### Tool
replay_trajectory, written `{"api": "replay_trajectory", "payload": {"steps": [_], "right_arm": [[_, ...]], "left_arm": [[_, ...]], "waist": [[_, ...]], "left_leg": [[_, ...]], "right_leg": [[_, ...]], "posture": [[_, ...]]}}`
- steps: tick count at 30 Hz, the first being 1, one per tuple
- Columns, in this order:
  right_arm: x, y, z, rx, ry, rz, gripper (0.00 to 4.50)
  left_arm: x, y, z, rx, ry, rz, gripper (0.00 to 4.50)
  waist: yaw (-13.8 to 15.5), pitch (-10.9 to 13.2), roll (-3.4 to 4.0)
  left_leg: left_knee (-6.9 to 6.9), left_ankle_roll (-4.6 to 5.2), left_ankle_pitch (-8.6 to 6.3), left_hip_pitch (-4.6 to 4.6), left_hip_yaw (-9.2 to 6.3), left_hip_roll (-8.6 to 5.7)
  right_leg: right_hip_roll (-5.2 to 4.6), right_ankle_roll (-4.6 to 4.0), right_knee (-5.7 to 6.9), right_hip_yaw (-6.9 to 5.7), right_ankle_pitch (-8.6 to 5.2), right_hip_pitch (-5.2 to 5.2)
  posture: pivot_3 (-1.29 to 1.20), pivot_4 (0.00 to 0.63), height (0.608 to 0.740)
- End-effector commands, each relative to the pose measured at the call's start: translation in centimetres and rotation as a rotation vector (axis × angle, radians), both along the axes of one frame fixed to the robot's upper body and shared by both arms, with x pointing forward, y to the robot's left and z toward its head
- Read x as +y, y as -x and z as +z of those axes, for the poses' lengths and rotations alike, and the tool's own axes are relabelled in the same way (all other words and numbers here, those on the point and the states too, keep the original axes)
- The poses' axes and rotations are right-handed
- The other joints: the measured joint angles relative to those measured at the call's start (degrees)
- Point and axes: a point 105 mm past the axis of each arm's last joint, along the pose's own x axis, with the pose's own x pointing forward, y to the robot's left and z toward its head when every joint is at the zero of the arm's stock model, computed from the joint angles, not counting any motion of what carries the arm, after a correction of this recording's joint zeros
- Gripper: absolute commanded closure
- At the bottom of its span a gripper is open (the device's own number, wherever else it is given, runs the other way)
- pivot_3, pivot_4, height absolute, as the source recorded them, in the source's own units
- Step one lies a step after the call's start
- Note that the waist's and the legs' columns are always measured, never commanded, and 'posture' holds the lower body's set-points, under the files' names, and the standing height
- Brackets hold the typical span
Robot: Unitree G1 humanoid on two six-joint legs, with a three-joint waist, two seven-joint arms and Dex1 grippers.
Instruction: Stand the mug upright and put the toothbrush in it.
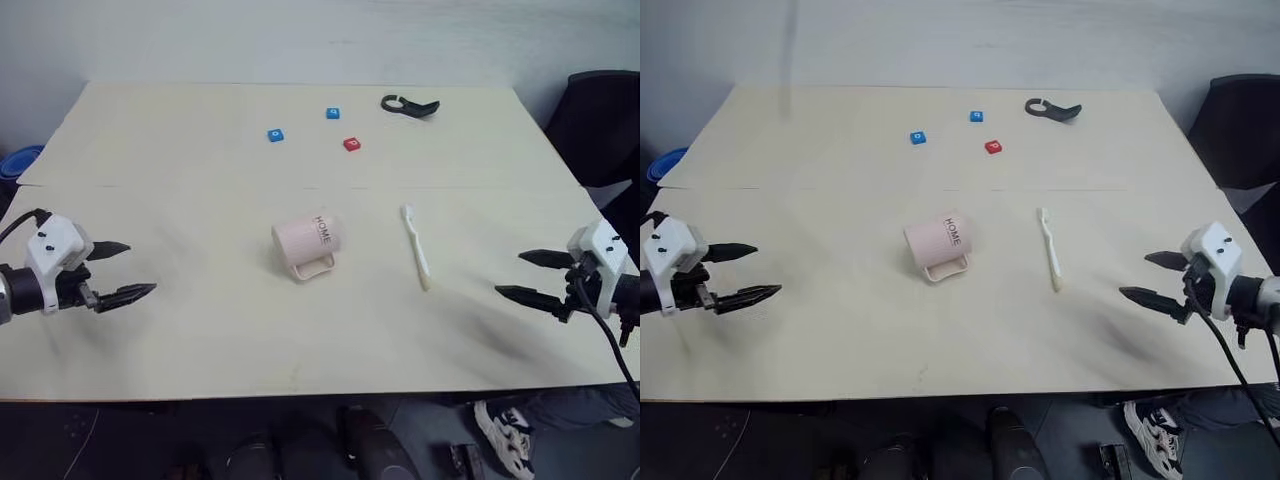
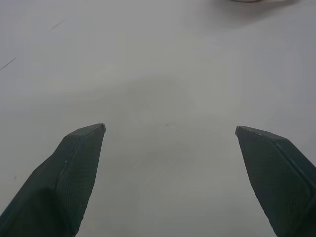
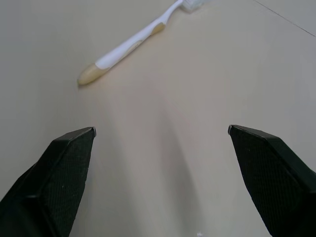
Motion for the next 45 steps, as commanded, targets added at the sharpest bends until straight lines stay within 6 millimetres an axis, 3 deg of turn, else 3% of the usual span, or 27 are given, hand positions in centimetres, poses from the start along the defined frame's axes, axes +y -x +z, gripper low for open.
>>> {"api": "replay_trajectory", "payload": {"steps": [1, 11, 19, 25, 28, 31, 33, 36, 41, 45], "right_arm": [[-0.2, -0.4, 1.8, -0.066, 0.007, -0.010, 0.00], [0.4, -0.4, 1.5, -0.058, -0.008, -0.028, 0.00], [1.6, 0.4, 1.4, -0.017, -0.042, -0.002, 0.00], [1.0, -0.1, 1.4, -0.064, 0.014, -0.066, 0.00], [0.9, 0.0, 1.0, -0.057, 0.019, -0.083, 0.00], [2.1, 0.9, 1.4, -0.038, -0.005, -0.029, 0.00], [4.1, 2.1, 1.8, -0.001, -0.046, 0.054, 0.00], [6.9, 4.4, 1.6, 0.078, -0.050, 0.197, 0.00], [9.7, 6.3, 3.1, 0.053, -0.042, 0.295, 0.00], [10.9, 7.2, 5.1, -0.004, -0.067, 0.304, 0.00]], "left_arm": [[0.1, -0.1, 1.2, -0.052, -0.044, -0.007, 0.02], [-0.7, -0.5, 0.9, -0.036, 0.010, 0.033, 0.02], [-2.5, -0.2, 1.0, 0.000, 0.066, -0.038, 0.02], [-4.3, 0.4, 1.6, 0.033, 0.096, -0.144, 0.02], [-6.4, 0.9, 2.1, 0.052, 0.077, -0.240, 0.02], [-8.6, 0.1, 3.1, 0.007, 0.037, -0.293, 0.02], [-12.3, 0.8, 3.7, 0.021, 0.118, -0.441, 0.02], [-16.4, 2.1, 2.1, 0.096, 0.071, -0.650, 0.02], [-20.6, -1.1, -0.1, 0.102, -0.003, -0.660, 0.02], [-23.1, -3.2, -0.1, 0.061, -0.030, -0.619, 0.02]], "waist": [[0.0, 0.0, 0.01], [0.1, 0.0, 0.01], [0.2, 0.0, 0.02], [0.1, 0.0, 0.02], [0.1, 0.0, 0.02], [0.4, 0.0, 0.02], [0.6, 0.0, 0.03], [0.7, 0.0, 0.03], [1.3, 0.0, -0.01], [1.6, 0.0, -0.02]], "left_leg": [[0.00, 0.00, 0.00, 0.00, 0.00, 0.00], [0.05, -0.01, 0.00, -0.01, 0.00, 0.00], [0.12, -0.02, 0.01, 0.00, -0.01, 0.00], [0.16, -0.01, 0.01, -0.01, -0.01, -0.01], [0.15, -0.02, 0.00, -0.01, -0.01, -0.01], [0.18, -0.03, 0.00, -0.04, -0.07, -0.03], [0.25, -0.03, 0.01, -0.06, -0.10, -0.03], [0.30, -0.03, 0.00, -0.06, -0.14, -0.04], [0.42, -0.03, 0.06, -0.08, -0.32, -0.10], [0.44, 0.05, 0.06, -0.08, -0.55, -0.13]], "right_leg": [[0.00, 0.00, 0.00, 0.00, 0.00, 0.00], [0.00, 0.02, 0.02, 0.00, 0.01, 0.00], [0.01, 0.02, 0.11, 0.00, 0.01, -0.01], [0.01, 0.02, 0.13, 0.00, 0.01, 0.00], [0.02, 0.02, 0.13, 0.00, 0.01, -0.01], [0.02, 0.03, 0.14, -0.01, 0.02, 0.00], [0.04, 0.06, 0.20, 0.00, 0.03, 0.00], [0.04, 0.10, 0.28, 0.02, 0.05, 0.03], [0.09, 0.21, 0.32, 0.04, 0.10, 0.06], [0.12, 0.26, 0.32, 0.21, 0.13, 0.05]], "posture": [[0.00, 0.150, 0.740], [0.00, 0.150, 0.740], [0.00, 0.150, 0.740], [0.00, 0.150, 0.740], [0.00, 0.150, 0.740], [0.00, 0.150, 0.740], [0.00, 0.150, 0.740], [0.00, 0.150, 0.740], [0.00, 0.150, 0.740], [0.00, 0.150, 0.740]]}}
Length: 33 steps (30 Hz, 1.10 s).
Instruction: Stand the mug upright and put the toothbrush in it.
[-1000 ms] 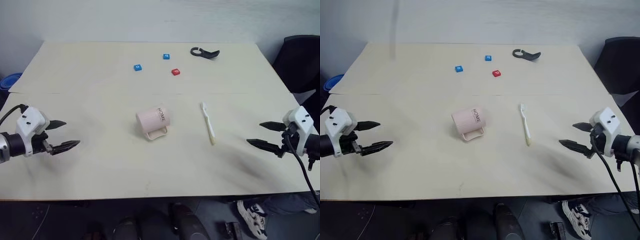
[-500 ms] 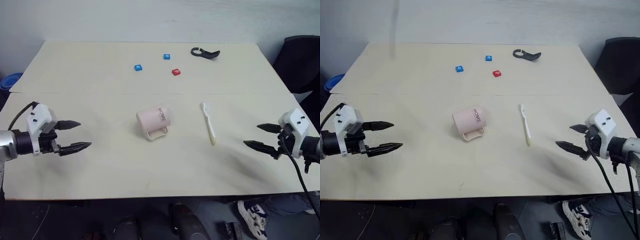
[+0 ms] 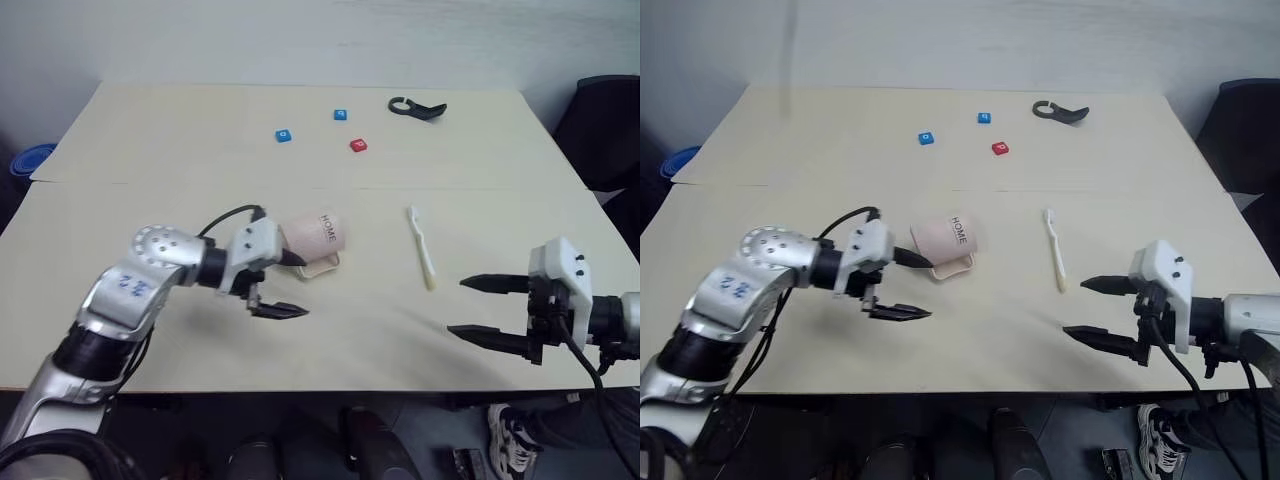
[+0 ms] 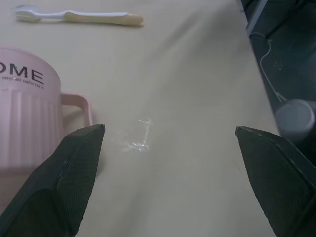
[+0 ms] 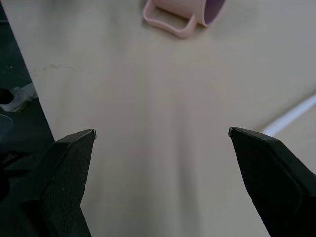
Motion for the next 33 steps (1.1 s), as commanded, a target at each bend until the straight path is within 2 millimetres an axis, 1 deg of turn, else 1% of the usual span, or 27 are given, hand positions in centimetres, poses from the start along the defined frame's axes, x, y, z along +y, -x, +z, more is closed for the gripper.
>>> {"api": "replay_trajectory", "payload": {"steps": [1, 4, 7, 10, 13, 19, 23, 24, 25, 26, 30, 33], "right_arm": [[1.1, 1.1, 2.3, -0.079, -0.006, 0.016, 0.00], [1.5, 1.7, 2.5, -0.089, -0.006, 0.009, 0.00], [1.4, 1.8, 2.5, -0.106, -0.010, -0.022, 0.00], [1.0, 1.7, 2.4, -0.122, -0.009, -0.059, 0.00], [0.9, 1.6, 2.4, -0.132, -0.013, -0.072, 0.00], [1.1, 1.4, 2.3, -0.145, -0.019, -0.075, 0.00], [1.2, 1.4, 2.4, -0.148, -0.019, -0.064, 0.00], [1.2, 1.4, 2.5, -0.148, -0.020, -0.059, 0.00], [1.3, 1.4, 2.6, -0.148, -0.021, -0.053, 0.00], [1.4, 1.4, 2.7, -0.149, -0.023, -0.048, 0.00], [1.6, 1.3, 2.8, -0.152, -0.025, -0.034, 0.00], [1.6, 1.1, 2.9, -0.161, -0.029, -0.034, 0.00]], "left_arm": [[-1.1, -1.8, 0.5, -0.059, -0.019, 0.076, 0.02], [-1.1, -2.9, -0.1, -0.067, -0.069, 0.152, 0.02], [-1.1, -2.8, -0.7, -0.049, -0.100, 0.161, 0.02], [-0.4, -3.5, -1.4, -0.064, -0.158, 0.197, 0.02], [-0.4, -4.2, -1.1, -0.051, -0.141, 0.223, 0.02], [0.0, -6.2, -0.8, -0.108, -0.159, 0.304, 0.02], [0.2, -6.8, -1.0, -0.132, -0.173, 0.319, 0.02], [0.3, -6.9, -1.1, -0.141, -0.179, 0.319, 0.30], [0.3, -6.9, -1.2, -0.147, -0.187, 0.316, 0.40], [0.5, -7.0, -1.2, -0.158, -0.199, 0.316, 0.61], [1.0, -7.4, -1.3, -0.192, -0.229, 0.336, 1.81], [0.8, -7.4, -1.1, -0.177, -0.205, 0.338, 2.69]], "waist": [[0.3, 0.0, -0.01], [0.4, 0.0, -0.01], [0.4, 0.0, -0.02], [0.5, 0.0, -0.04], [0.5, 0.0, -0.04], [0.6, 0.0, -0.04], [0.6, 0.0, -0.04], [0.6, 0.0, -0.04], [0.6, 0.0, -0.04], [0.6, 0.0, -0.04], [0.6, 0.0, -0.04], [0.7, 0.0, -0.04]], "left_leg": [[-0.01, 0.01, -0.01, -0.01, -0.04, 0.00], [-0.02, 0.05, -0.04, -0.07, -0.14, 0.01], [-0.02, 0.08, -0.05, -0.07, -0.10, 0.01], [0.00, 0.09, -0.05, -0.06, -0.10, 0.00], [0.00, 0.11, -0.05, -0.06, -0.10, -0.02], [0.00, 0.15, -0.07, -0.07, -0.10, -0.03], [0.00, 0.15, -0.07, -0.07, -0.10, -0.02], [0.00, 0.15, -0.07, -0.07, -0.10, -0.02], [0.00, 0.15, -0.07, -0.07, -0.10, -0.02], [0.00, 0.15, -0.07, -0.07, -0.09, -0.02], [0.00, 0.15, -0.07, -0.07, -0.10, -0.02], [0.00, 0.16, -0.07, -0.08, -0.09, -0.02]], "right_leg": [[0.00, 0.00, -0.01, 0.01, 0.00, -0.01], [-0.01, 0.00, -0.08, 0.00, -0.01, -0.01], [-0.03, 0.01, -0.09, 0.05, 0.00, -0.01], [-0.04, 0.02, -0.08, 0.04, 0.00, -0.01], [-0.04, 0.02, -0.08, 0.04, 0.01, -0.01], [-0.05, 0.02, -0.09, 0.03, 0.00, -0.01], [-0.04, 0.02, -0.08, 0.03, 0.01, -0.02], [-0.04, 0.02, -0.08, 0.03, 0.01, -0.01], [-0.04, 0.02, -0.08, 0.03, 0.01, -0.02], [-0.05, 0.02, -0.08, 0.03, 0.01, -0.02], [-0.05, 0.02, -0.08, 0.02, 0.01, -0.02], [-0.05, 0.02, -0.08, 0.03, 0.00, -0.02]], "posture": [[0.00, 0.150, 0.740], [0.00, 0.150, 0.740], [0.00, 0.150, 0.740], [0.00, 0.150, 0.740], [0.00, 0.150, 0.740], [0.00, 0.150, 0.740], [0.00, 0.150, 0.740], [0.00, 0.150, 0.740], [0.00, 0.150, 0.740], [0.00, 0.150, 0.740], [0.00, 0.150, 0.740], [0.00, 0.150, 0.740]]}}
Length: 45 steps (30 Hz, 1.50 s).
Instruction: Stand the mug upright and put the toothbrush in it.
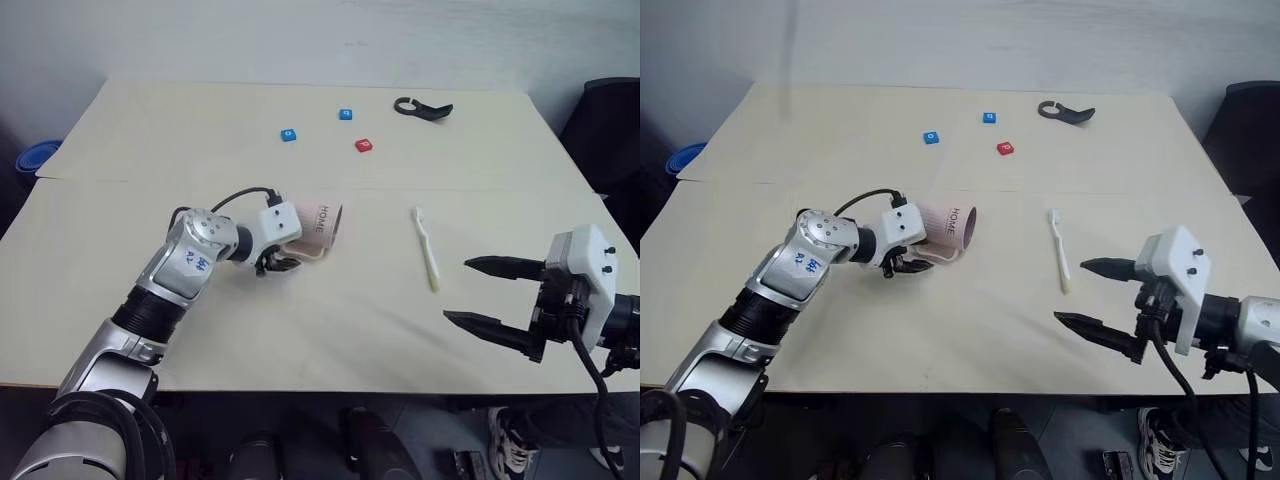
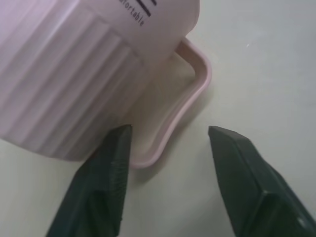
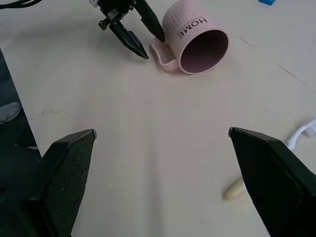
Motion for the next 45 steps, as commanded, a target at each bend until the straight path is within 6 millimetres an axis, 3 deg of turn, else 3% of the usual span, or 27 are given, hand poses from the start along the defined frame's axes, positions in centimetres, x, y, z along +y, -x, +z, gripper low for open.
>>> {"api": "replay_trajectory", "payload": {"steps": [1, 6, 17, 20, 27, 35, 45], "right_arm": [[0.3, -0.1, 0.8, -0.039, -0.001, 0.018, 0.00], [0.3, 0.0, 0.9, -0.041, -0.002, 0.019, 0.00], [-0.4, 0.0, 0.8, -0.051, 0.015, -0.034, 0.00], [-0.4, 0.0, 0.7, -0.054, 0.017, -0.038, 0.00], [0.0, 0.4, 0.5, -0.042, -0.005, -0.038, 0.00], [0.1, 0.3, 0.6, -0.049, -0.024, -0.048, 0.00], [0.3, 0.4, 0.6, -0.062, -0.039, -0.061, 0.00]], "left_arm": [[-0.4, -0.3, 1.3, -0.039, 0.022, -0.007, 3.02], [-0.6, -0.3, 1.5, -0.023, 0.054, -0.004, 4.47], [-1.6, -1.0, 3.7, -0.021, 0.186, -0.005, 4.47], [-1.6, -0.6, 3.5, -0.046, 0.136, -0.072, 3.86], [-1.1, -0.8, 3.9, -0.179, -0.034, -0.163, 1.76], [-0.3, -0.6, 2.1, -0.189, -0.256, -0.307, 1.76], [-2.4, -1.7, -0.4, -0.210, -0.372, -0.431, 1.76]], "waist": [[0.0, 0.0, 0.00], [0.1, 0.0, 0.00], [1.1, 0.0, 0.00], [1.0, 0.0, 0.00], [1.1, 0.0, 0.00], [1.1, 0.0, 0.00], [1.3, 0.0, -0.03]], "left_leg": [[0.00, 0.00, 0.00, 0.00, 0.00, 0.00], [0.00, 0.00, 0.00, 0.00, 0.00, 0.00], [0.03, 0.00, 0.00, 0.01, 0.02, -0.01], [0.03, 0.00, 0.00, 0.01, 0.02, -0.01], [0.03, -0.01, 0.01, 0.01, 0.02, -0.01], [0.03, 0.00, 0.01, 0.01, 0.07, -0.01], [0.04, 0.07, -0.01, -0.04, 0.10, -0.07]], "right_leg": [[0.00, 0.00, 0.00, 0.00, 0.00, 0.00], [0.00, 0.00, 0.01, -0.01, 0.00, 0.00], [-0.01, 0.00, 0.05, 0.00, 0.00, -0.01], [-0.01, 0.00, 0.05, 0.00, 0.00, -0.01], [-0.01, 0.00, 0.05, 0.01, 0.00, -0.01], [-0.01, 0.00, 0.05, 0.00, 0.00, -0.01], [-0.04, 0.00, 0.00, -0.01, 0.00, 0.00]], "posture": [[0.00, 0.150, 0.740], [0.00, 0.150, 0.740], [0.00, 0.150, 0.740], [0.00, 0.150, 0.740], [0.00, 0.150, 0.740], [0.00, 0.150, 0.740], [0.00, 0.150, 0.740]]}}
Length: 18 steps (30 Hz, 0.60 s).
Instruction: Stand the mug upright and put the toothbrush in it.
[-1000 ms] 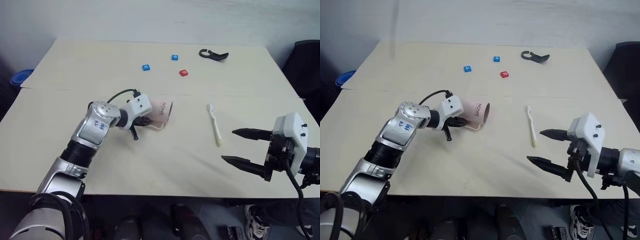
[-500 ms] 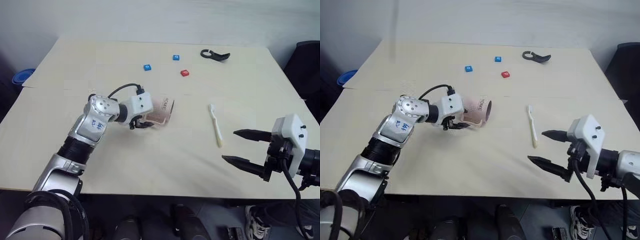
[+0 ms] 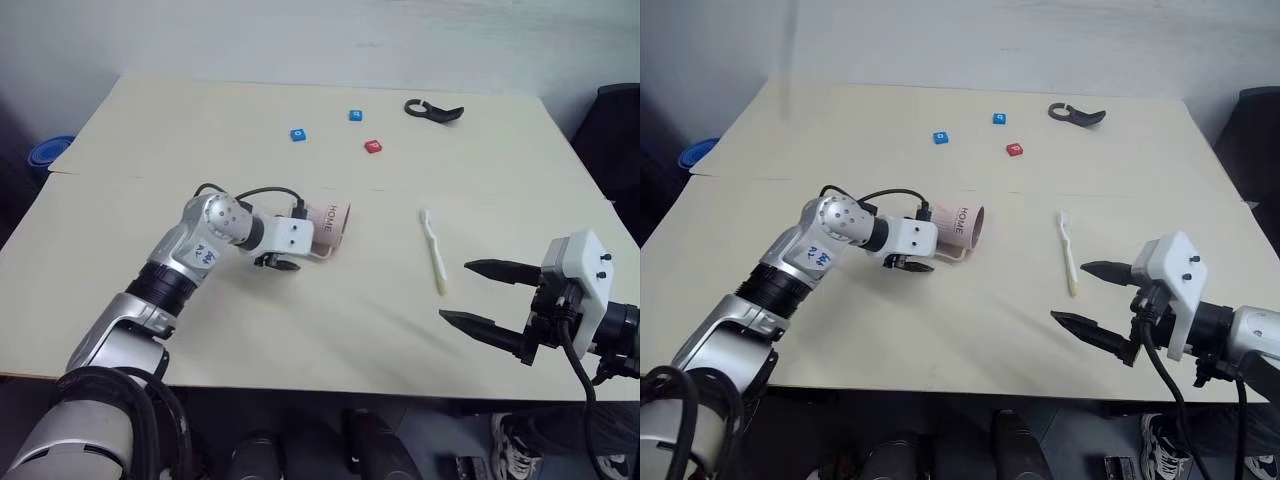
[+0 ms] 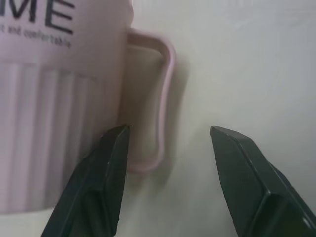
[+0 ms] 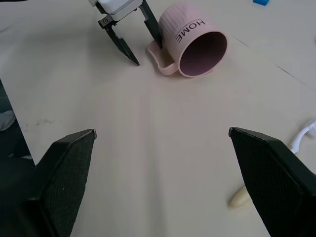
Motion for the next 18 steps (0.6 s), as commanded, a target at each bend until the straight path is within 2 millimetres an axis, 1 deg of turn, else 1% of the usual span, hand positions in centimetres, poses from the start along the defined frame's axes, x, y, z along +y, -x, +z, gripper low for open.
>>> {"api": "replay_trajectory", "payload": {"steps": [1, 3, 6, 8, 9, 13, 15, 18], "right_arm": [[0.3, 0.3, 1.2, -0.067, -0.008, 0.006, 0.00], [0.4, 0.3, 1.3, -0.070, -0.012, 0.006, 0.00], [0.4, 0.5, 1.3, -0.070, -0.012, 0.000, 0.00], [0.4, 0.6, 1.3, -0.071, -0.008, -0.004, 0.00], [0.3, 0.6, 1.4, -0.073, -0.004, -0.007, 0.00], [0.2, 0.7, 1.7, -0.082, 0.000, -0.013, 0.00], [0.1, 0.7, 1.9, -0.086, 0.000, -0.016, 0.00], [-0.1, 0.8, 1.9, -0.079, 0.008, -0.016, 0.00]], "left_arm": [[-0.8, -0.7, -0.4, -0.023, -0.044, -0.026, 1.76], [-1.1, -1.0, -0.5, 0.006, -0.030, -0.011, 1.76], [-1.3, -0.9, -0.7, 0.056, -0.044, -0.028, 2.36], [-1.4, -0.7, -0.6, 0.088, -0.044, -0.041, 3.04], [-1.3, -0.5, -0.7, 0.105, -0.049, -0.050, 3.25], [-1.0, -0.4, -0.6, 0.116, -0.047, -0.051, 4.40], [-0.9, -0.6, -0.4, 0.112, -0.034, -0.042, 4.46], [-1.5, -0.3, 0.4, 0.119, 0.033, -0.069, 4.46]], "waist": [[0.1, 0.0, -0.02], [0.1, 0.0, -0.04], [0.0, 0.0, -0.04], [0.0, 0.0, -0.04], [0.0, 0.0, -0.04], [-0.1, 0.0, -0.05], [0.0, 0.0, -0.06], [-0.1, 0.0, -0.07]], "left_leg": [[0.01, 0.01, 0.00, 0.00, 0.00, 0.00], [0.03, 0.09, -0.02, 0.00, 0.00, -0.04], [0.03, 0.33, -0.14, 0.00, -0.02, -0.04], [0.03, 0.35, -0.15, 0.00, -0.03, -0.03], [0.03, 0.35, -0.15, 0.00, -0.03, -0.03], [0.03, 0.35, -0.15, 0.00, -0.04, -0.01], [0.03, 0.35, -0.15, 0.01, -0.04, -0.02], [0.03, 0.36, -0.16, 0.01, -0.06, -0.01]], "right_leg": [[0.00, 0.00, 0.00, 0.00, 0.00, 0.00], [-0.02, 0.02, 0.00, 0.01, 0.01, 0.03], [-0.02, 0.04, 0.00, 0.02, 0.02, 0.03], [-0.01, 0.04, 0.01, 0.01, 0.02, 0.03], [-0.01, 0.04, 0.01, 0.01, 0.02, 0.03], [-0.01, 0.04, 0.01, 0.01, 0.02, 0.03], [-0.02, 0.04, 0.02, 0.01, 0.02, 0.03], [-0.01, 0.05, 0.04, 0.02, 0.03, 0.03]], "posture": [[0.00, 0.150, 0.740], [0.00, 0.150, 0.740], [0.00, 0.150, 0.740], [0.00, 0.150, 0.740], [0.00, 0.150, 0.740], [0.00, 0.150, 0.740], [0.00, 0.150, 0.740], [0.00, 0.150, 0.740]]}}
